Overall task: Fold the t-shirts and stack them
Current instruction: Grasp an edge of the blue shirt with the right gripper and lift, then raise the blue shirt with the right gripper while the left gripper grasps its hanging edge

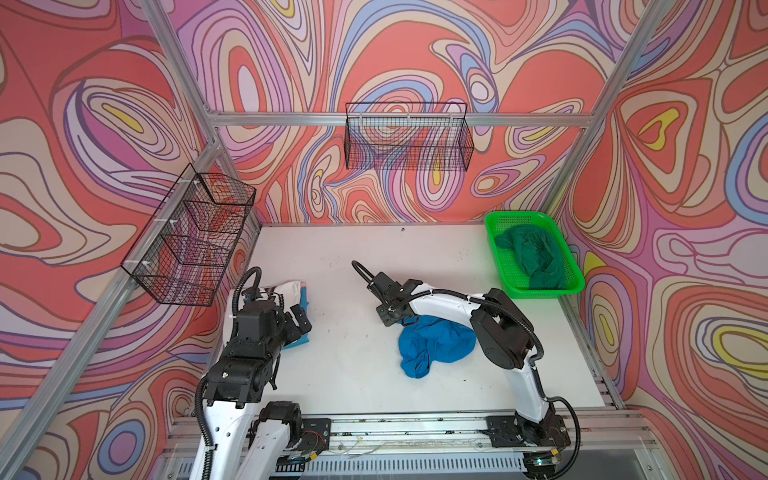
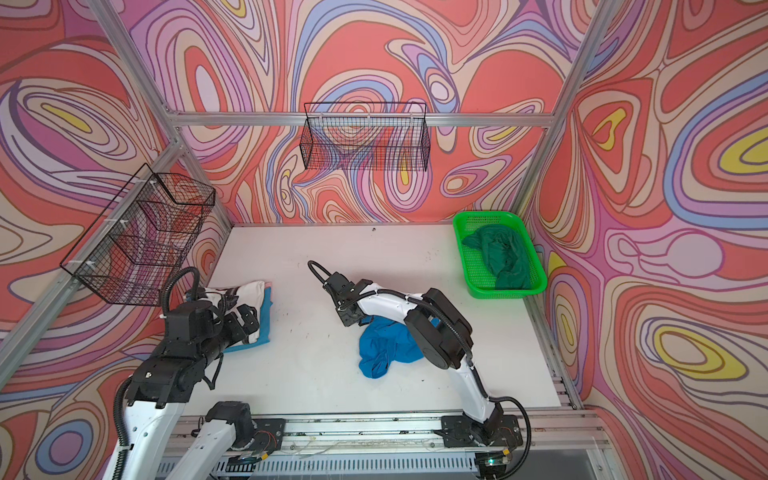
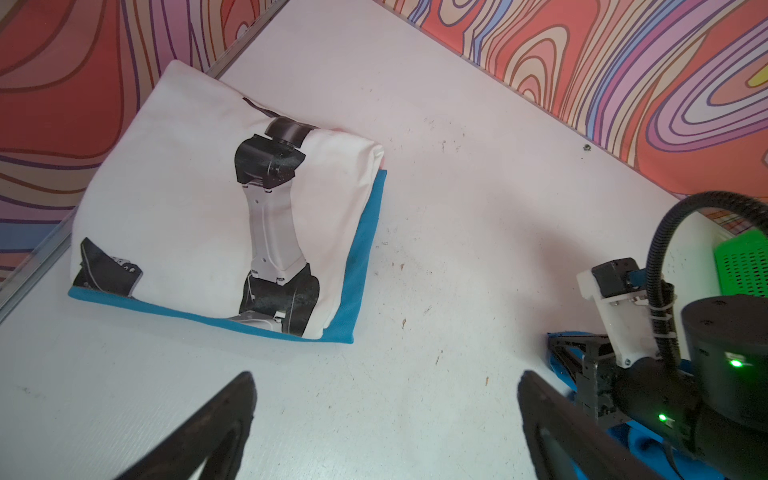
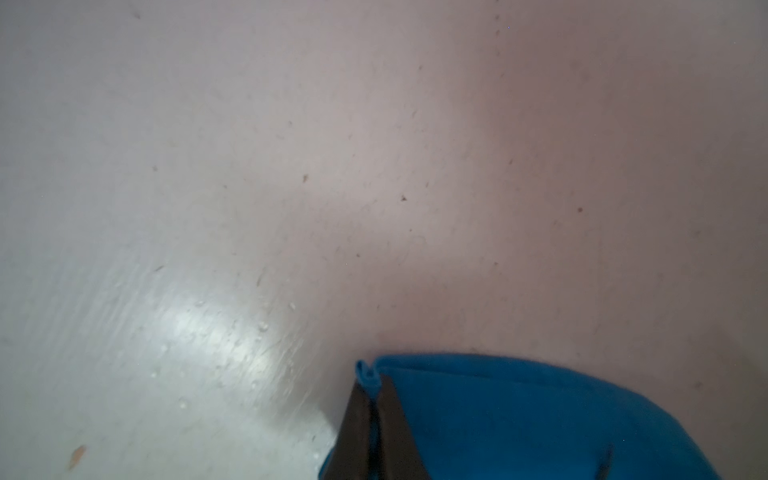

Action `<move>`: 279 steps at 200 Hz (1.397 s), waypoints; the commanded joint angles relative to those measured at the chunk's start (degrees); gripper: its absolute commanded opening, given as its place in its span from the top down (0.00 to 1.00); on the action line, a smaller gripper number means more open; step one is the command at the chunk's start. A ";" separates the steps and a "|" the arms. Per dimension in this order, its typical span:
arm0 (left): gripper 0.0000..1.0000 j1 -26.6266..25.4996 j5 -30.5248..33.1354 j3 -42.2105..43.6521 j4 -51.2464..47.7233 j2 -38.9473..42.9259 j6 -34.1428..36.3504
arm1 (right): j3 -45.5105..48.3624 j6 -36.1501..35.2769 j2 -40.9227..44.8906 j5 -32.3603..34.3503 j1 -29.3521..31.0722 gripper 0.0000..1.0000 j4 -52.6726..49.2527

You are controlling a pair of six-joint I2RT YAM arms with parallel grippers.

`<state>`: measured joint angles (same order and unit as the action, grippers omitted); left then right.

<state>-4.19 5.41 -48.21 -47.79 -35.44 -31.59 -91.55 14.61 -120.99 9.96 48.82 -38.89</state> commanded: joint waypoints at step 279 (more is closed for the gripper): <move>0.00 -14.59 -50.05 -15.67 27.09 -11.05 25.93 | -22.15 -5.29 30.38 -38.24 -0.83 1.00 -7.90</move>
<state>-14.06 -43.09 -59.29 -17.45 -42.19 -15.07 -114.91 10.74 -89.93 -25.08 48.29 -47.18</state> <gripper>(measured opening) 0.998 0.049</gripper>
